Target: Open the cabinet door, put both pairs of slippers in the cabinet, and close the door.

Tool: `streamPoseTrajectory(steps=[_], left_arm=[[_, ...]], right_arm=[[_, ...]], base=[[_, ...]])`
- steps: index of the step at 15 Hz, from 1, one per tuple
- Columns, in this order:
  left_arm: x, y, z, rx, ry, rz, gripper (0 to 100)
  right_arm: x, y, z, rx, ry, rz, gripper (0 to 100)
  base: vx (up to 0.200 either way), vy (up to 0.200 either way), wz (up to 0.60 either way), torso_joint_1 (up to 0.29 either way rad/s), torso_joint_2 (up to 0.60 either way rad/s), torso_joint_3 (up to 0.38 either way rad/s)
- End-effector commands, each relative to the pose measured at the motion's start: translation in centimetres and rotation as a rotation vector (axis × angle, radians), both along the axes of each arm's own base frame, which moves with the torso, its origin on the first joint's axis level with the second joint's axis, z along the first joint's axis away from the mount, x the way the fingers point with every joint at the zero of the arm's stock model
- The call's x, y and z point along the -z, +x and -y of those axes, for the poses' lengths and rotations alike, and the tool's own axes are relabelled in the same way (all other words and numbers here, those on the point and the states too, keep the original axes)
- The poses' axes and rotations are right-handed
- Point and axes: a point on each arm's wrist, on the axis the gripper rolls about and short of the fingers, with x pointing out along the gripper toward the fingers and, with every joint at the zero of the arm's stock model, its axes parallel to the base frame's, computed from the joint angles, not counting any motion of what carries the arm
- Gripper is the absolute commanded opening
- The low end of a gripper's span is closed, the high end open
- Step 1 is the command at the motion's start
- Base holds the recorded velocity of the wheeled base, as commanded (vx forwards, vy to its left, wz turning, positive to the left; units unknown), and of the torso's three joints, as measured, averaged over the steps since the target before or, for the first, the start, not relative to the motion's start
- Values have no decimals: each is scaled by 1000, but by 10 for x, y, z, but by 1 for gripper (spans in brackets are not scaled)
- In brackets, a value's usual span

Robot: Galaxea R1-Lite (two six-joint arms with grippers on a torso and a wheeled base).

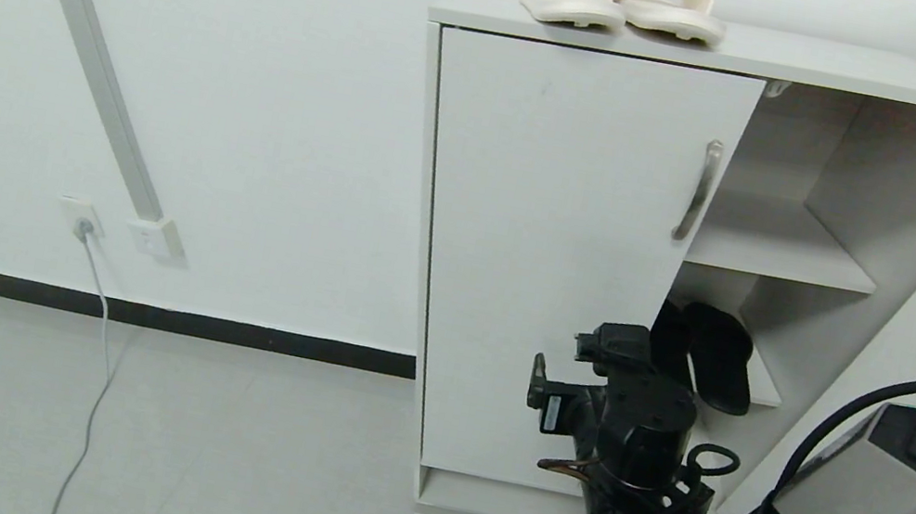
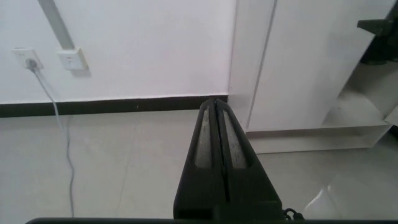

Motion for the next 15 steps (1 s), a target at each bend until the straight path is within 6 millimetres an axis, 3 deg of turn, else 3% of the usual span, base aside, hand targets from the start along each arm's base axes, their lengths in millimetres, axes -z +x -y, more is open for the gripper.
streamPoseTrajectory(steps=[1,7,15], left_arm=[[0,0,0,0,0,-2,0],[0,0,0,0,0,-2,0],[0,0,0,0,0,-2,0]], right_arm=[[3,0,0,-1,-2,-3,100],[4,-5,12,-68,-36,44,100],[7,-5,13,-76,-46,35,100]], base=[[0,0,0,0,0,0],[0,0,0,0,0,0],[0,0,0,0,0,0]])
